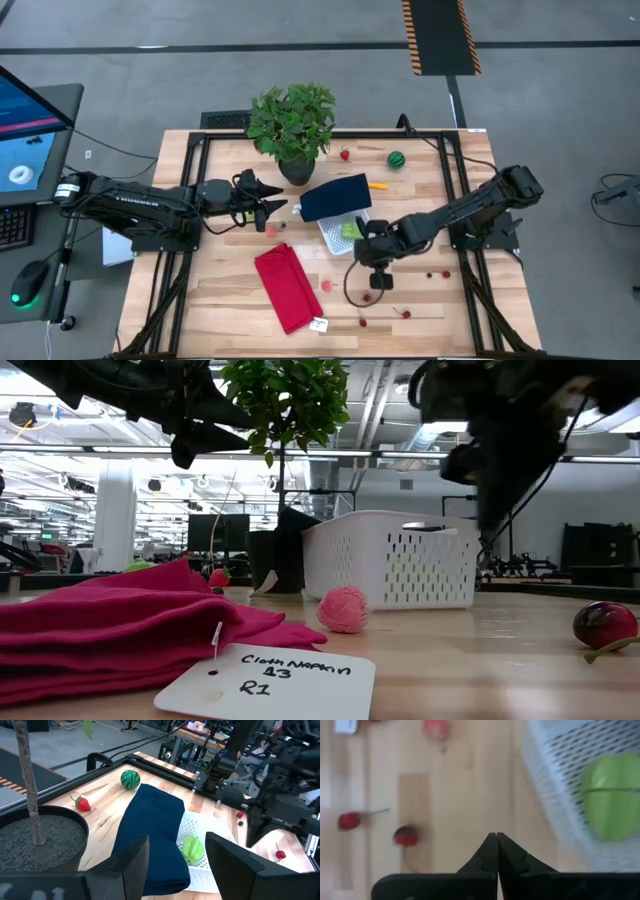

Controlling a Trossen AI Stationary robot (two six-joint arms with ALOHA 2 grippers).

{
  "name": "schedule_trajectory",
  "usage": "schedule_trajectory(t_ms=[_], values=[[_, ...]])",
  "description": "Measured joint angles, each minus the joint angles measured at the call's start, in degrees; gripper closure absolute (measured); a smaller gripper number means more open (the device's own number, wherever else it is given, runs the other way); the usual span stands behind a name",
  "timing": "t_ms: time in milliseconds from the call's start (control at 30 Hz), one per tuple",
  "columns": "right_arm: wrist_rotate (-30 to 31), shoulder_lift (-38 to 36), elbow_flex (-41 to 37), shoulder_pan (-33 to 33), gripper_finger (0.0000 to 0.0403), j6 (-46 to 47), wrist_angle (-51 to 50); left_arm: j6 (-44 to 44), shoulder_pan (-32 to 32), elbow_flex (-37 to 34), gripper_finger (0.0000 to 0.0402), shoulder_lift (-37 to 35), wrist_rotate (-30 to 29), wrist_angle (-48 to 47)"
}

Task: Pick and placing Produce into tupperware
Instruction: Put the cherry into the bin

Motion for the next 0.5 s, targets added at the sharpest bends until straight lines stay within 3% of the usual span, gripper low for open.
schedule_trajectory(t_ms=[500], values=[[0.8, 0.0, 0.0, 11.7, 0.0313, 15.0, 0.4, 0.0, 0.0, 0.0, 0.0217, 0.0, 0.0, 0.0]])
